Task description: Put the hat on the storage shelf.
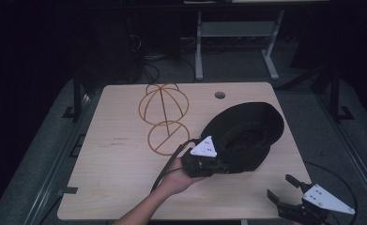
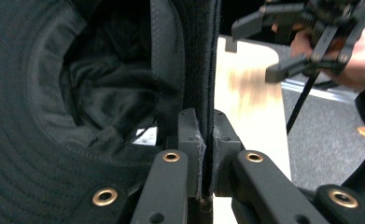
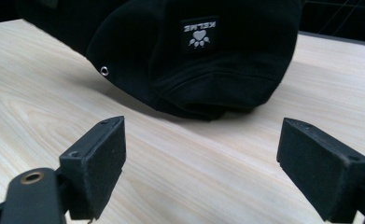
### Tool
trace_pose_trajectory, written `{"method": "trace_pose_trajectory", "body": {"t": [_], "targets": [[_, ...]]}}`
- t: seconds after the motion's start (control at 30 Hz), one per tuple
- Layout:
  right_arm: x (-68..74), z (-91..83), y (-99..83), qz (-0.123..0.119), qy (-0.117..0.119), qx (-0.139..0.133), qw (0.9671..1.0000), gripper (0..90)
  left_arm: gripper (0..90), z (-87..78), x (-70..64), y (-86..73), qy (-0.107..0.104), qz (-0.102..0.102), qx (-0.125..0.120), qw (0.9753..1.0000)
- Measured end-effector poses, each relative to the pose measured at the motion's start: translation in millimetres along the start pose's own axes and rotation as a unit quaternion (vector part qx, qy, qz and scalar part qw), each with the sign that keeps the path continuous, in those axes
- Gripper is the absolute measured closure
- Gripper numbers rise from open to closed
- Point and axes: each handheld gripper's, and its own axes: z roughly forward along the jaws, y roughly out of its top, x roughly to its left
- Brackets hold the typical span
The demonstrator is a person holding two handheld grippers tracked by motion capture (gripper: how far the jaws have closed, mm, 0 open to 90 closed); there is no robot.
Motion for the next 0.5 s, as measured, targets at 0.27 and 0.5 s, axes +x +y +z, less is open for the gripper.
{"method": "trace_pose_trajectory", "body": {"t": [0.27, 0.5], "targets": [[4.3, 11.0, 8.6, -0.011, 0.013, -0.003, 0.9998, 15.2, 85.4, -11.5, 5.2, 14.4, -0.008, -0.010, -0.019, 0.9997], [3.9, 25.4, 22.3, -0.026, 0.023, -0.013, 0.9993, 14.4, 85.4, -20.0, 7.4, 25.3, -0.013, -0.012, -0.035, 0.9992]]}}
